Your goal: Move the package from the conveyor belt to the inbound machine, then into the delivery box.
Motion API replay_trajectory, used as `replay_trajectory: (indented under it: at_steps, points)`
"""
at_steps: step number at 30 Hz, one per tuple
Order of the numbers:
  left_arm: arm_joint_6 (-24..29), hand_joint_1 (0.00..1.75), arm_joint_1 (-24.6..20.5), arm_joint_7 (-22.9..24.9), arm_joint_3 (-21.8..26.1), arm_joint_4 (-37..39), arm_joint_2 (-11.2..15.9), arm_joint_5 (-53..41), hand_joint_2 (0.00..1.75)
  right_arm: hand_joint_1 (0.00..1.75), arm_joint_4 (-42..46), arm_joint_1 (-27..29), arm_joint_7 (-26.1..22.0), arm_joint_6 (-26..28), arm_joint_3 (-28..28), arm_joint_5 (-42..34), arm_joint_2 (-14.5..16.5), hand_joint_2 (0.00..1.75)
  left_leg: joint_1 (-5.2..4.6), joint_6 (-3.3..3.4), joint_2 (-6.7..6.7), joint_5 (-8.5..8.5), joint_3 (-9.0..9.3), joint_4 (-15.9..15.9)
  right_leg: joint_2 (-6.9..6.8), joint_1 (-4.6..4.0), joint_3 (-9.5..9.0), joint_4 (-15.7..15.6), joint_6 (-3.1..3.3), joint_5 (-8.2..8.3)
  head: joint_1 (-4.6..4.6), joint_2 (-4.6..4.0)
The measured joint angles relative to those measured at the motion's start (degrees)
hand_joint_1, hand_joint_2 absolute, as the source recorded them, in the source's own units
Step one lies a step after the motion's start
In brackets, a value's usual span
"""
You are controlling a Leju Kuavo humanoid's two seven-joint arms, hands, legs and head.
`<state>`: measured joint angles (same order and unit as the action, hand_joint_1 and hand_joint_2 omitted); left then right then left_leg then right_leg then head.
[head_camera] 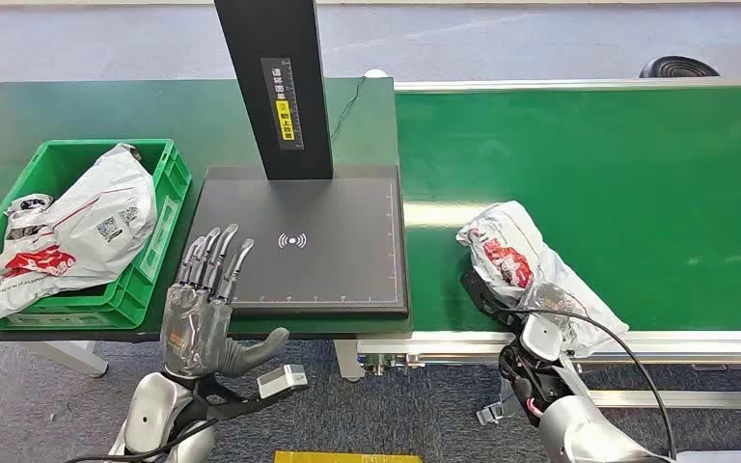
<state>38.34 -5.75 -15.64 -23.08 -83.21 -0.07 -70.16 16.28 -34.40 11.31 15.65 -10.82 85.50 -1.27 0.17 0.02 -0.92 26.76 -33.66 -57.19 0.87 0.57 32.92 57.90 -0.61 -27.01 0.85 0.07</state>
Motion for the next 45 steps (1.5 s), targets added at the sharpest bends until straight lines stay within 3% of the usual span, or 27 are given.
replay_trajectory:
  at_steps: [5, 14, 18, 31, 45]
  points:
    - [0.0, 0.00, 0.3, 0.4, 0.7, -0.3, 0.1, -0.2, 0.00, 1.75, 0.0, 0.0, -3.5, 2.8, 0.4, -3.1, 0.3, 1.75, 0.00, 0.00, 0.01, 0.00, -0.01, 0.0, 0.00, 0.00, 0.00, 0.0, 0.00, 0.00, 0.00, 0.00]
    - [-0.6, 0.00, 0.5, 0.7, 1.5, -0.2, -0.2, -0.8, 0.00, 1.75, 2.9, -1.1, -21.9, 14.8, 4.4, -12.3, 4.1, 1.75, 0.00, -0.01, 0.03, -0.01, -0.01, 0.0, 0.03, -0.01, 0.02, 0.0, 0.01, 0.01, 0.00, 0.00]
    - [-0.8, 0.00, 0.6, 0.7, 2.1, 0.1, -0.7, -1.1, 0.00, 1.75, 7.4, -2.3, -27.1, 16.8, 4.4, -15.5, 6.5, 1.75, 0.01, -0.01, 0.03, -0.02, 0.00, 0.0, 0.02, -0.02, 0.03, 0.0, 0.01, 0.01, 0.00, 0.00]
    - [-0.7, 0.00, -0.8, 1.3, 2.3, 2.9, -0.8, -0.5, 0.00, 1.75, 25.6, -0.8, -27.1, 16.8, -3.0, -18.6, 8.4, 1.75, 0.00, -0.01, 0.04, -0.01, -0.01, 0.0, 0.02, 0.00, 0.05, 0.0, 0.01, 0.00, 0.00, 0.00]
    - [-0.7, 0.00, -1.3, 2.0, 2.8, 3.4, -0.8, 0.0, 0.00, 1.75, 31.0, 0.7, -28.3, 15.5, -8.3, -17.5, 8.6, 1.75, 0.01, -0.01, 0.04, -0.01, -0.02, 0.0, 0.03, -0.01, 0.05, 0.0, 0.01, 0.00, 0.01, 0.00]
